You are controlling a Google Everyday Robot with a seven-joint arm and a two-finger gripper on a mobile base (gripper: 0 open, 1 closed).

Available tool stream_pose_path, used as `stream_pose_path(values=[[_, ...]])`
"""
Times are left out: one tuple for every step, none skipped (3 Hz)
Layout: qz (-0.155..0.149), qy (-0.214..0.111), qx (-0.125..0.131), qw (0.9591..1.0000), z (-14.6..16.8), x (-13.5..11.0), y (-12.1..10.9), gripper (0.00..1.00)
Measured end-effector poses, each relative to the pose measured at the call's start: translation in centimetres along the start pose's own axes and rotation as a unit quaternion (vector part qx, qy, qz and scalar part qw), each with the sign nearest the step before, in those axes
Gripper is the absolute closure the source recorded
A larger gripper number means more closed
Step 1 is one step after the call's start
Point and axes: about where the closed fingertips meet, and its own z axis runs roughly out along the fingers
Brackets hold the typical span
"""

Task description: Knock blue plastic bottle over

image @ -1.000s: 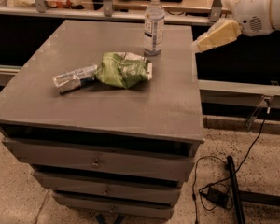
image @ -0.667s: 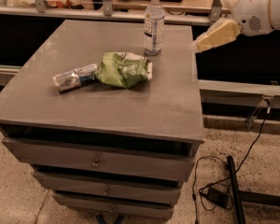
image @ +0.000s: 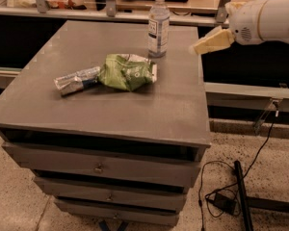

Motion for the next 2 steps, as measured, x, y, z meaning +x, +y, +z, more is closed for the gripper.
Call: stream_pose_path(values=[[0.025, -0.025, -0.005, 0.9994, 4.3, 1.0, -0.8, 0.00], [0.054, -0.038, -0.018, 0.9976, 7.8, 1.7, -0.6, 0.00]])
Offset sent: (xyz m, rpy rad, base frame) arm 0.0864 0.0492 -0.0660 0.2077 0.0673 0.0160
